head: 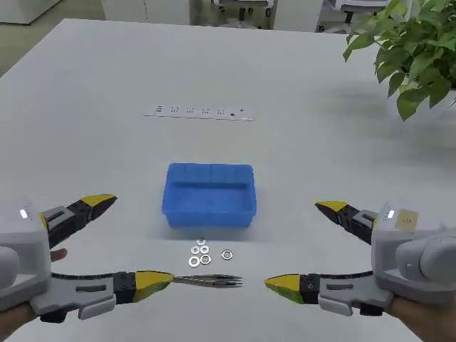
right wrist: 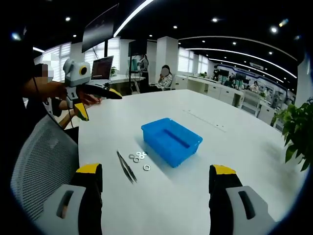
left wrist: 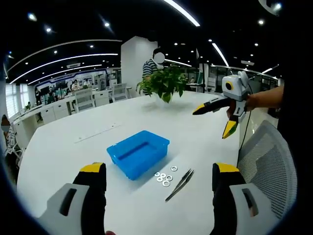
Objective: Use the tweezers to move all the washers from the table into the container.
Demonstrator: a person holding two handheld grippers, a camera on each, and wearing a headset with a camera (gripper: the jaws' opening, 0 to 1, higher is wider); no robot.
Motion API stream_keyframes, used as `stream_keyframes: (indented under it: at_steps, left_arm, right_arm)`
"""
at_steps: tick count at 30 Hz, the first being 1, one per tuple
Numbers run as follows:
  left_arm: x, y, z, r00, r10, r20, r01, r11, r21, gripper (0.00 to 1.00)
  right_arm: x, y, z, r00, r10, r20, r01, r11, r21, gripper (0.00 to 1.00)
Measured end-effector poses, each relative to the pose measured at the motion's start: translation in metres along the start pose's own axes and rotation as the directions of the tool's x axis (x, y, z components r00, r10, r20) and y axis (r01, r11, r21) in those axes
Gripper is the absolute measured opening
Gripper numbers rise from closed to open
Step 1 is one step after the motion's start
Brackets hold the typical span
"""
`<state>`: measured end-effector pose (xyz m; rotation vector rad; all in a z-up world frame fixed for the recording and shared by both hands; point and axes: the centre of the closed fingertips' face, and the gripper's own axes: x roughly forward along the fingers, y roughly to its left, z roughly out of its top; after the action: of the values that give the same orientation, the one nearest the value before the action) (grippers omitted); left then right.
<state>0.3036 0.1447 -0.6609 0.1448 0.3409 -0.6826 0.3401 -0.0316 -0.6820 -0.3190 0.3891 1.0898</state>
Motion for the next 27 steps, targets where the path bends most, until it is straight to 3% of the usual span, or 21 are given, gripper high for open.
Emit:
stream_keyframes:
  at_steps: [27]
  left_arm:
    - [0.0003, 0.0003, 0.0005, 1.0, -0.006, 0.001, 0.006, 1.0, 0.004, 0.95]
  right_arm:
    - [0.0, 0.0001, 0.0013, 1.0, 0.003, 0.007, -0.003, 1.0, 0.001, 0.91]
